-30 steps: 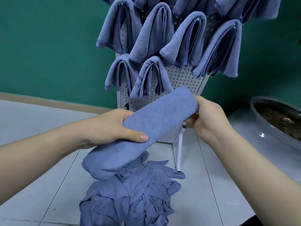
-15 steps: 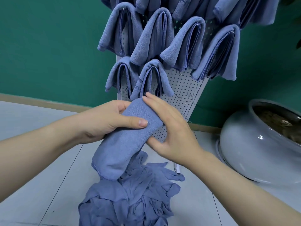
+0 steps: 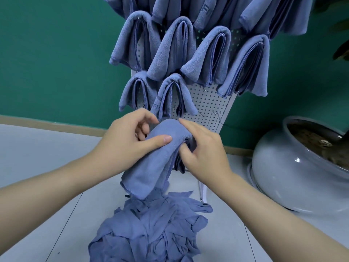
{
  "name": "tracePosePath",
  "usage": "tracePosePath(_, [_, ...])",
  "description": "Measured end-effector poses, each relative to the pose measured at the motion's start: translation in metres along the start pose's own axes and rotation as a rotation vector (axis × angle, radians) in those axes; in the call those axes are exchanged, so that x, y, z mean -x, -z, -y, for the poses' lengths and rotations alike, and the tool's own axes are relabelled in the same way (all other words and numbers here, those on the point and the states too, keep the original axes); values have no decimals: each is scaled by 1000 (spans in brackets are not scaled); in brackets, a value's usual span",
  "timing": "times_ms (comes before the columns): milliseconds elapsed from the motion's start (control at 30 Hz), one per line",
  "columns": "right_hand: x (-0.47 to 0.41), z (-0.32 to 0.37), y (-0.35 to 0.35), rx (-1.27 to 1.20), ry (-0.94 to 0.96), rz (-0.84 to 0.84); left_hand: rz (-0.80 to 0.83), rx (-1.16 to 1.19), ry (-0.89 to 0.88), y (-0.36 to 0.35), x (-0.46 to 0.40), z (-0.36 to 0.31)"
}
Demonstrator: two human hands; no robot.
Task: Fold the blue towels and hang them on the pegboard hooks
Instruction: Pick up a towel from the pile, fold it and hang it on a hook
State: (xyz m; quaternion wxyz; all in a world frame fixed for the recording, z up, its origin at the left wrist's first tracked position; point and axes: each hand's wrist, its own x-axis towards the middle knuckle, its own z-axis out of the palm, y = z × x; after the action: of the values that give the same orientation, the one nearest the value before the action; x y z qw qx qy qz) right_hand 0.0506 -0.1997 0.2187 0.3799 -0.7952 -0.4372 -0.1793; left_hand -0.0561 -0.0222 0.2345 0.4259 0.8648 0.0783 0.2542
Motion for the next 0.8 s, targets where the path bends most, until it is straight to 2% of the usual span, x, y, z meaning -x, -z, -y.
tracePosePath(100, [-6,-3,8,67,-32,7,-73,-160,-184,-5,6,-2])
tracePosePath(267, [-17,-6,18,86,-131,-65,-141,-195,-296,-22,17,-8])
tracePosePath(467, [-27,-6,31,64,-300,-131,-22,-183,-174,-48,3,-34])
tracePosePath(633, [-37,-19,40,-65,-410,-167,-64,-78,-115,-76,-23,-56])
tracePosePath(733, [-47,-31,48,-96,-416,-195,-43,-80,-122,-90,-44,-61])
tracePosePath(800, [-54,-37,50,-113,-419,-212,-85,-87,-104,-99,-59,-62])
